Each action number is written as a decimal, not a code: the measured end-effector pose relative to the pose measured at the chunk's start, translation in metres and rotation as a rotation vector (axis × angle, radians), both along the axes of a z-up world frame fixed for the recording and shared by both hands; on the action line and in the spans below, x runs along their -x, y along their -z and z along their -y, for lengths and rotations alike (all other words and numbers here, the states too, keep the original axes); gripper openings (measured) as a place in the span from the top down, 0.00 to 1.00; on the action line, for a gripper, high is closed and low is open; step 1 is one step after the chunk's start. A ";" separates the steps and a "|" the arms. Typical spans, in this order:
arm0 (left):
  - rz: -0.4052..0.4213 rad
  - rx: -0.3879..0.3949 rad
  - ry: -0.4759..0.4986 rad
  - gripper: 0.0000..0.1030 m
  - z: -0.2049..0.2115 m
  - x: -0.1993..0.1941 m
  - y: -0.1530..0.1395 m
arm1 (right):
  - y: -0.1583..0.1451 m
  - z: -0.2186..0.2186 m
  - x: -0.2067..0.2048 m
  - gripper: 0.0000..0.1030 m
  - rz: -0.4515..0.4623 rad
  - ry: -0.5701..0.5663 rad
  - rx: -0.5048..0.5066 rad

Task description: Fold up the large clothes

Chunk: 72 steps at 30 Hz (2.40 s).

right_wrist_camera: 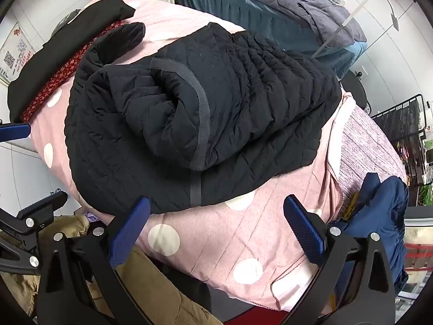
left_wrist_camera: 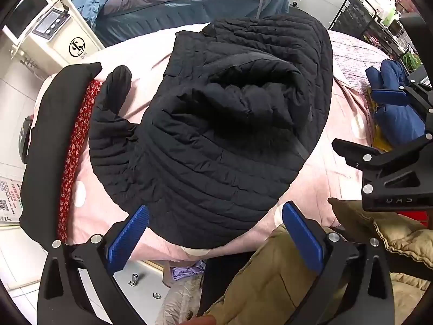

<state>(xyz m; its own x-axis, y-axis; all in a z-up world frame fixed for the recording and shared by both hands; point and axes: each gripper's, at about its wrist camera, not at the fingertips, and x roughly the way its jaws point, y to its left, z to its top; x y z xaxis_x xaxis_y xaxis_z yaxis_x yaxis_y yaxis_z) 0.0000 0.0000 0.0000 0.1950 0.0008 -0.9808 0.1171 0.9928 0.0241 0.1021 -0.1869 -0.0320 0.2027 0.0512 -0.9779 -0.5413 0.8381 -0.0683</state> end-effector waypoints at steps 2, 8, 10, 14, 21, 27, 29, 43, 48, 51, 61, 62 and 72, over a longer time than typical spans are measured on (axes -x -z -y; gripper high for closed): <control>-0.001 -0.003 -0.001 0.06 0.000 0.000 0.000 | 0.000 0.000 0.000 0.05 0.000 0.001 0.004; -0.005 -0.002 -0.001 0.06 0.000 0.000 0.000 | 0.000 0.000 0.000 0.05 0.005 0.002 0.004; -0.006 -0.003 -0.002 0.06 0.000 0.000 0.000 | 0.001 -0.002 0.002 0.05 0.001 -0.001 0.008; -0.014 0.000 -0.006 0.06 0.000 0.002 0.003 | 0.001 -0.001 0.003 0.05 0.000 -0.002 0.006; -0.026 0.006 -0.007 0.06 -0.003 0.004 0.007 | 0.000 -0.003 0.001 0.05 -0.002 -0.001 0.008; -0.036 0.008 -0.007 0.06 -0.002 0.004 0.008 | 0.003 -0.001 0.003 0.05 -0.001 -0.005 0.006; -0.034 0.009 -0.006 0.06 -0.002 0.004 0.008 | 0.002 -0.002 0.004 0.05 -0.002 -0.006 0.007; -0.014 0.003 -0.007 0.06 -0.001 0.006 0.002 | -0.005 -0.005 0.007 0.05 0.022 -0.005 0.007; -0.016 0.004 -0.006 0.06 -0.002 0.006 0.002 | -0.004 -0.006 0.008 0.05 0.021 -0.006 0.011; -0.016 0.004 -0.006 0.06 -0.002 0.006 0.002 | -0.003 -0.006 0.008 0.05 0.021 -0.006 0.014; -0.019 0.005 -0.003 0.06 -0.001 0.006 0.003 | -0.001 -0.007 0.010 0.05 0.016 -0.015 0.017; -0.020 0.006 -0.003 0.06 -0.001 0.006 0.003 | -0.001 -0.007 0.010 0.05 0.015 -0.015 0.017; -0.026 0.006 -0.001 0.06 0.001 0.005 0.005 | 0.001 -0.008 0.011 0.05 0.009 -0.024 0.018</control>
<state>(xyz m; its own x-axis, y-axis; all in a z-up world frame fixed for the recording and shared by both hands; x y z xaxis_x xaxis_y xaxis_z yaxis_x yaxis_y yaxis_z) -0.0054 -0.0007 -0.0048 0.1690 -0.0047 -0.9856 0.1167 0.9930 0.0153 0.0909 -0.1787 -0.0334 0.2108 0.0385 -0.9768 -0.5606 0.8233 -0.0885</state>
